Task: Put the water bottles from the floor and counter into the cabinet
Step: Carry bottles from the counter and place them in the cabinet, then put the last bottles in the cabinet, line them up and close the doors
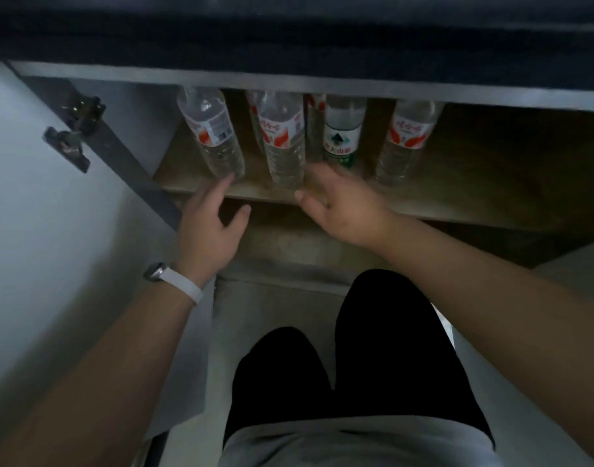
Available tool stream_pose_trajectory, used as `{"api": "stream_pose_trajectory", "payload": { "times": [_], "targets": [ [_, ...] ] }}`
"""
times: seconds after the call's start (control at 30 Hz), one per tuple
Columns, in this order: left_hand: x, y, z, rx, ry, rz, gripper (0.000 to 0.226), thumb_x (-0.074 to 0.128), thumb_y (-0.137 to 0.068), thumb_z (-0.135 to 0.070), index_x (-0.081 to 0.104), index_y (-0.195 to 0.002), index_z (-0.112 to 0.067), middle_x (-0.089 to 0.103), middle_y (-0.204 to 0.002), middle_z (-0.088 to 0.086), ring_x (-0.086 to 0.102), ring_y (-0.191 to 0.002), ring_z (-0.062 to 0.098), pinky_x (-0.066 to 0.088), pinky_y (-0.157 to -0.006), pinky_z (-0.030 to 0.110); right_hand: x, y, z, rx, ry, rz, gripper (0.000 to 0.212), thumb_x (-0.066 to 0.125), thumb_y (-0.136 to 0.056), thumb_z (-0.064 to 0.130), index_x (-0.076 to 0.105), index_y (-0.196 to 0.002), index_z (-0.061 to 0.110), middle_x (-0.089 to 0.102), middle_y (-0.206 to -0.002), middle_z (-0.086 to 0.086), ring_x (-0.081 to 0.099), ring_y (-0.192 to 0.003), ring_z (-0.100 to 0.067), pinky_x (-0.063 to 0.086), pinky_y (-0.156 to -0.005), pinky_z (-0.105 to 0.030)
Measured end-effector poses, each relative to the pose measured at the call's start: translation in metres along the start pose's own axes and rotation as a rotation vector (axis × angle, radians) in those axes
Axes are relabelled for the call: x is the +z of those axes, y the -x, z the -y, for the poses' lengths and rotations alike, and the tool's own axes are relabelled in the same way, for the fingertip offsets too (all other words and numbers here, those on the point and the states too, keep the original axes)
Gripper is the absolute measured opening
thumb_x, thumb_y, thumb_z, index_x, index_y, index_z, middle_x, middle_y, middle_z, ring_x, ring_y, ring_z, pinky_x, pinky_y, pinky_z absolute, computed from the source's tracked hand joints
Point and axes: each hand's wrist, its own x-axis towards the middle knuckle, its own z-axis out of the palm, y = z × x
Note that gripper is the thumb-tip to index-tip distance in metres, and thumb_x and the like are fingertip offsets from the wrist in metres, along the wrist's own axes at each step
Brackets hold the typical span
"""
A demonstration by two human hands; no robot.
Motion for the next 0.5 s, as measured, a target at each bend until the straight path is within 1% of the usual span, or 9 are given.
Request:
{"api": "stream_pose_trajectory", "payload": {
  "times": [0.13, 0.23, 0.37, 0.5],
  "targets": [
    [-0.035, 0.020, -0.036, 0.006, -0.130, 0.133, 0.055, 0.058, -0.094, -0.042, 0.055, -0.143, -0.016, 0.055, -0.143, 0.010, 0.049, -0.131, 0.032, 0.043, -0.108, 0.046, -0.035, 0.033, 0.022, -0.001, 0.156, 0.135, 0.056, 0.042, -0.098, 0.052, 0.038, -0.146, 0.024, 0.045, -0.145, -0.004, 0.043, -0.129, -0.026, 0.041, -0.102, -0.040],
    [-0.071, 0.036, -0.073, 0.046, -0.218, 0.199, 0.054, 0.059, -0.092, -0.039, 0.057, -0.141, -0.014, 0.055, -0.142, 0.012, 0.052, -0.127, 0.037, 0.046, -0.103, 0.049, -0.069, 0.057, 0.050, 0.018, 0.256, 0.233, 0.057, 0.039, -0.098, 0.052, 0.039, -0.146, 0.022, 0.043, -0.147, -0.004, 0.039, -0.133, -0.027, 0.039, -0.104, -0.043],
    [-0.133, 0.062, -0.125, 0.097, -0.278, 0.251, 0.051, 0.061, -0.092, -0.035, 0.060, -0.136, -0.010, 0.059, -0.137, 0.012, 0.053, -0.123, 0.035, 0.046, -0.100, 0.046, -0.118, 0.091, 0.102, 0.031, 0.316, 0.304, 0.056, 0.037, -0.098, 0.052, 0.037, -0.147, 0.025, 0.039, -0.150, 0.001, 0.034, -0.136, -0.024, 0.033, -0.107, -0.041],
    [-0.201, 0.090, -0.172, 0.158, -0.309, 0.327, 0.047, 0.067, -0.092, -0.032, 0.060, -0.135, -0.013, 0.060, -0.135, 0.008, 0.053, -0.125, 0.031, 0.046, -0.099, 0.046, -0.177, 0.131, 0.162, 0.091, 0.307, 0.327, 0.057, 0.032, -0.099, 0.055, 0.035, -0.148, 0.025, 0.035, -0.152, 0.003, 0.031, -0.140, -0.021, 0.029, -0.112, -0.041]
  ]
}}
